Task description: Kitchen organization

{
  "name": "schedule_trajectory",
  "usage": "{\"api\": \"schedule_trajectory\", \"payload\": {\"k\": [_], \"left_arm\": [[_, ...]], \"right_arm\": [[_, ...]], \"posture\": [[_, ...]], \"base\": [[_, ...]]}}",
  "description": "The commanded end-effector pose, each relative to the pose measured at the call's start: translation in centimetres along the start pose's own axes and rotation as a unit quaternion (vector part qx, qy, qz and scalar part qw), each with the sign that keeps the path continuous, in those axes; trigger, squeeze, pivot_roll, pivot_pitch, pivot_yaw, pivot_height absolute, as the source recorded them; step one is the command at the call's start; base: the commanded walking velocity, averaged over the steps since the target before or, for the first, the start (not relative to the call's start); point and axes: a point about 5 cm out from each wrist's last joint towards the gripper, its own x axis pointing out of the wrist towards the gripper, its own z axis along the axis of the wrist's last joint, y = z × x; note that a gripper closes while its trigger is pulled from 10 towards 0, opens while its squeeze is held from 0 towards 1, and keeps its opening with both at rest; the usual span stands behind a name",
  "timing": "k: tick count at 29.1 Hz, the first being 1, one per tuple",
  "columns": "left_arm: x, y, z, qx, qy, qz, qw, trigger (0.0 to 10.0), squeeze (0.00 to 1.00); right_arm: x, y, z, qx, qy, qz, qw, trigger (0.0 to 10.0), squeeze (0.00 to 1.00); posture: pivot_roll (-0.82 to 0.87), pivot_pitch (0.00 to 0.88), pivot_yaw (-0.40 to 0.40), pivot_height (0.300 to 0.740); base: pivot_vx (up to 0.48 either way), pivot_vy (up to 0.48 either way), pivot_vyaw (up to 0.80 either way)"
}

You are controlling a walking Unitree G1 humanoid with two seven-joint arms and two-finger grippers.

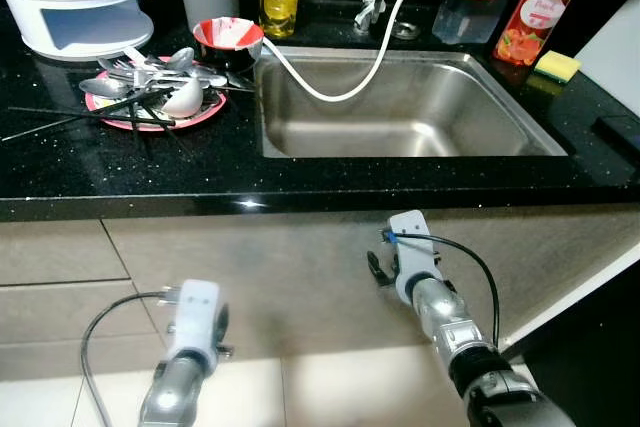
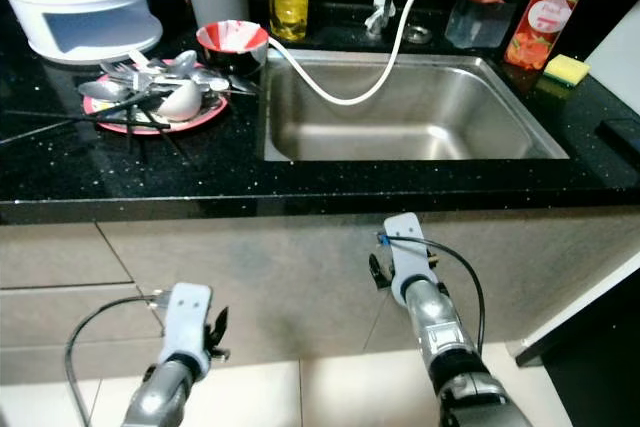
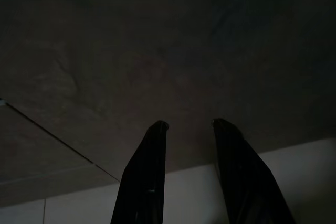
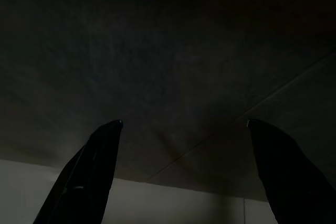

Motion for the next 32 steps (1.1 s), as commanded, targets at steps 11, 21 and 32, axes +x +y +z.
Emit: {"api": "schedule_trajectory", "payload": {"k": [11,21,32], "left_arm": [[-2.5,-2.0,3.6,0.079,-0.09,-0.017,0.993,10.0,0.0],[-2.8,-1.1,7.0,0.092,-0.137,0.004,0.986,10.0,0.0],[-3.6,-0.6,8.3,0.043,-0.134,0.027,0.99,10.0,0.0]], "right_arm": [[-0.8,-1.3,-1.2,-0.032,0.023,-0.01,0.999,10.0,0.0],[-4.9,-1.2,-9.7,-0.055,0.178,-0.02,0.982,10.0,0.0],[-4.4,-4.5,-8.0,0.044,0.148,-0.129,0.98,10.0,0.0]], "posture": [[0.06,0.0,-0.103,0.74],[0.07,0.0,-0.036,0.74],[0.09,0.0,-0.022,0.74]], "base": [[0.0,0.0,0.0],[0.0,0.0,0.0],[0.0,0.0,0.0]]}}
